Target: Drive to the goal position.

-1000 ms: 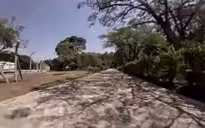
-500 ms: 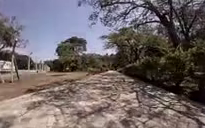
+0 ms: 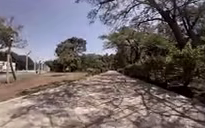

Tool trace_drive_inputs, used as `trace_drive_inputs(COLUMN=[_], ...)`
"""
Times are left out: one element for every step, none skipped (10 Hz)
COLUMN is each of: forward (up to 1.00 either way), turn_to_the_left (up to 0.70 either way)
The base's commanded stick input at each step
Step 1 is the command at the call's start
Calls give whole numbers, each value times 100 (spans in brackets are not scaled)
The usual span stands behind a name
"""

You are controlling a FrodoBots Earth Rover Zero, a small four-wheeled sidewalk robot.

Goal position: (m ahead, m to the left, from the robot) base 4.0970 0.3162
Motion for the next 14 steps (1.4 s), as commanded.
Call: trace_drive_inputs(forward=[70,70,70,70,70,70,70,70,70,70,70,70,70,70], turn_to_the_left=[-35,-35,0,0,0,0,0,0,0,0,0,0,0,0])
